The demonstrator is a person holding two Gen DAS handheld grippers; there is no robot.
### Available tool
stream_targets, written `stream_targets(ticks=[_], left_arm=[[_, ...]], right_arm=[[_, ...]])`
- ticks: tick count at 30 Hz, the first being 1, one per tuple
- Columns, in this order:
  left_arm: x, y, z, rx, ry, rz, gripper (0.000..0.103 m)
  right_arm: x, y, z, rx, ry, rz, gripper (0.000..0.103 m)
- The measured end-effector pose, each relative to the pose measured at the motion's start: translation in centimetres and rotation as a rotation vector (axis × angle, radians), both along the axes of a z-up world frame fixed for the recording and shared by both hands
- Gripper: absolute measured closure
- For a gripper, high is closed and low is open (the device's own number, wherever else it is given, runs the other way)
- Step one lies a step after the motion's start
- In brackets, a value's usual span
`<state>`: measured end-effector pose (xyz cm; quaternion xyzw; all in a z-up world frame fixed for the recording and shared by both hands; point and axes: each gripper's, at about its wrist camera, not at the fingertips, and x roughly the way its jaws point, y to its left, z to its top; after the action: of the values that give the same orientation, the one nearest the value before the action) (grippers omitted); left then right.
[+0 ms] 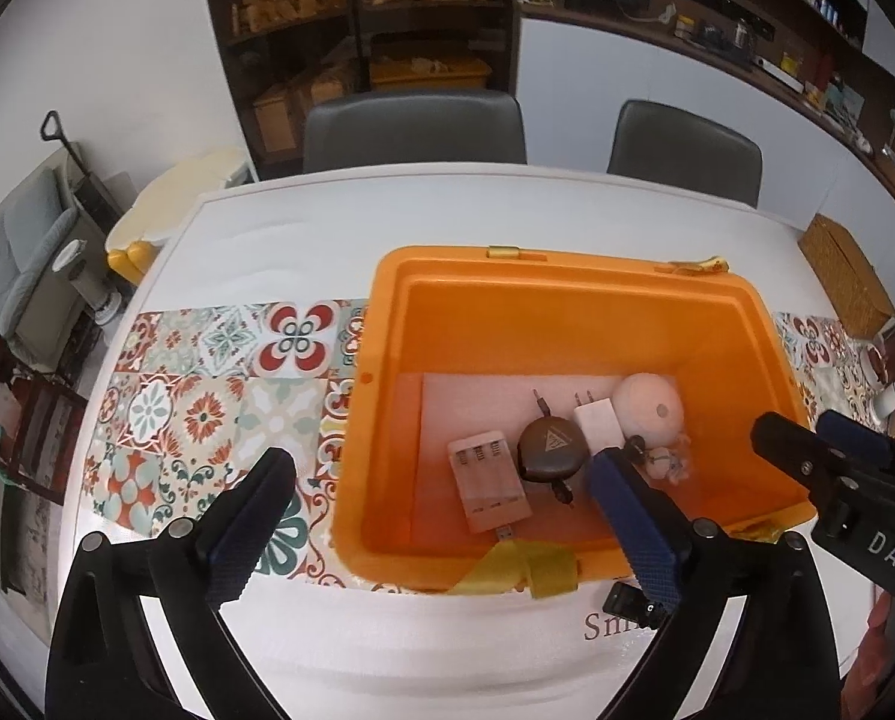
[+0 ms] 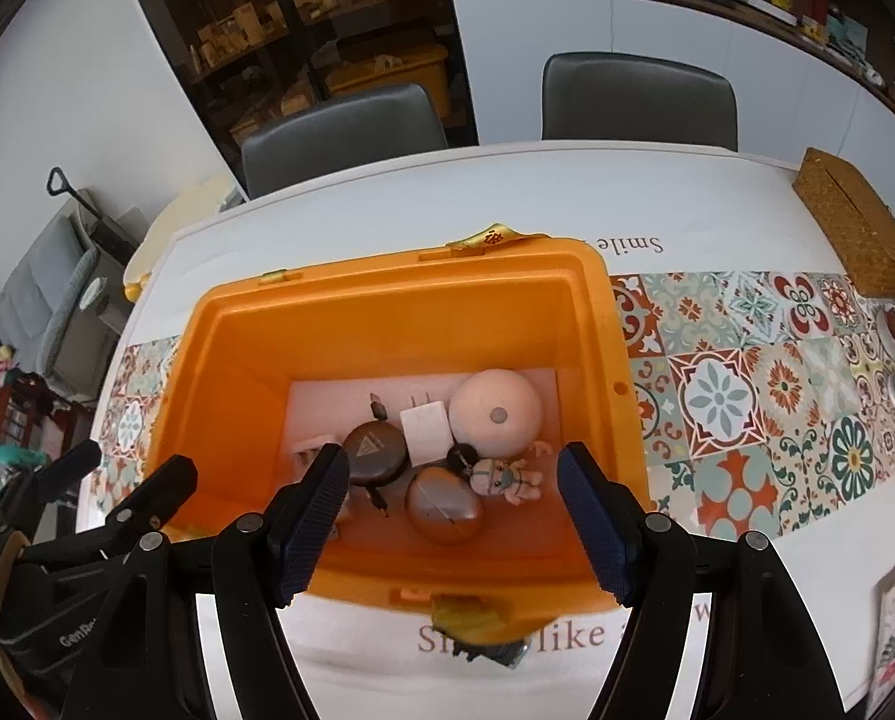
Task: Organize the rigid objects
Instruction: 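Withdraw both open grippers up from the crate, then move the right gripper down to the black flashlight and close on it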
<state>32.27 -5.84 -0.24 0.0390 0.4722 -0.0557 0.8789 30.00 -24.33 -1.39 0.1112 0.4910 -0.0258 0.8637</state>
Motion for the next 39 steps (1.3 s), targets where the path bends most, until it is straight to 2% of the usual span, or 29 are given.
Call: stream_targets(ticks=[5,10,24,39], left_arm=[[-1.2,0.4,0.6,-0.005,-0.023,0.005,0.000],[-2.2,1.1,0.8,-0.047,-0.012,0.014,0.000],[-5.5,2.3,0.2,-0.112,-0.008,0.006,0.000],[-7.4,3.5,-2.6,-0.076,0.018,0.000,0.000]], right_arm=[[-1.6,0.1,0.7,-0.001,-0.025,-0.017,0.029],[-3.0,-0.1,1.1,0.008,-0.040,-0.038,0.028],[-6.8,0.2,0.5,0.031,-0.075,-0.089,0.027],[-9.3,1.3,-2.9,0.044,-0.048,-0.135,0.022]])
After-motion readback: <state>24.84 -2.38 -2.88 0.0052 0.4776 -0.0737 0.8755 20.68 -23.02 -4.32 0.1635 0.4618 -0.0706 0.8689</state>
